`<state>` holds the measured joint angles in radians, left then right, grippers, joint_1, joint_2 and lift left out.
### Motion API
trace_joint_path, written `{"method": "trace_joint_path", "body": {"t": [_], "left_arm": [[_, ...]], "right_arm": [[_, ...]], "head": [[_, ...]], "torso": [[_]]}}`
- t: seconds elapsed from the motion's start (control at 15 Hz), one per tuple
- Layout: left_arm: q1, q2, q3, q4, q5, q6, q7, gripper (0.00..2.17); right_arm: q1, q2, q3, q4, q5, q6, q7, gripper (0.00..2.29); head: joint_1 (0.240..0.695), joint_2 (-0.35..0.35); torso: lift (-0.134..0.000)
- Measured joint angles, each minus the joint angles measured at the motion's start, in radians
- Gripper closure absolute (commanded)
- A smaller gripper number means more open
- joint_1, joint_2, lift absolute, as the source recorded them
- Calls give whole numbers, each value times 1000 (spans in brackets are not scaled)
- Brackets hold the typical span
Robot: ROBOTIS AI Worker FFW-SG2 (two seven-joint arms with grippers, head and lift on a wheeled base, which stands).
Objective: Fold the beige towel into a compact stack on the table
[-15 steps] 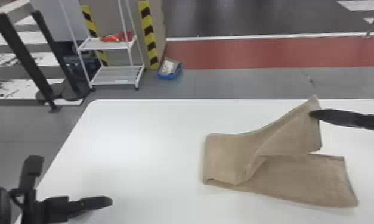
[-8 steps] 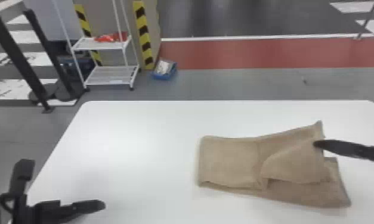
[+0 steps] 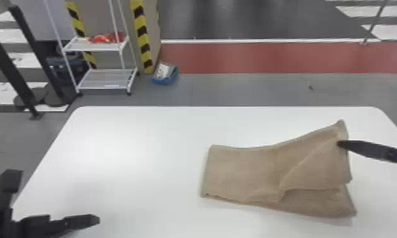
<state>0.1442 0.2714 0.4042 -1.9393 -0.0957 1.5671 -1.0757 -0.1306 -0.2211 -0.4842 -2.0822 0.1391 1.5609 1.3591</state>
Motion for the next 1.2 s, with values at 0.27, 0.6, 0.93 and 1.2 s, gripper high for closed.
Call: {"method": "trace_joint_path", "body": {"t": [0.27,0.6,0.93,1.2], "left_arm": [[-2,1,-5,-8,-10,0,-8,90],[-10,7,-15,6,-13,0,-4,90],[-28,5,-43,34,-19,0,6,90],[-29,2,-47,34,-25,0,8,90]], "right_arm": [[10,-2,10,-58,-7,0,0,1301],[60,-3,-15,12,34,0,0,1301],[40,-3,-14,186,129,-73,0,1301],[-26,-11,-10,301,174,-155,0,542]], "head": [[695,53],[695,24],[695,-27],[695,-53]], "torso": [[-124],[-124],[-124],[-124]]}}
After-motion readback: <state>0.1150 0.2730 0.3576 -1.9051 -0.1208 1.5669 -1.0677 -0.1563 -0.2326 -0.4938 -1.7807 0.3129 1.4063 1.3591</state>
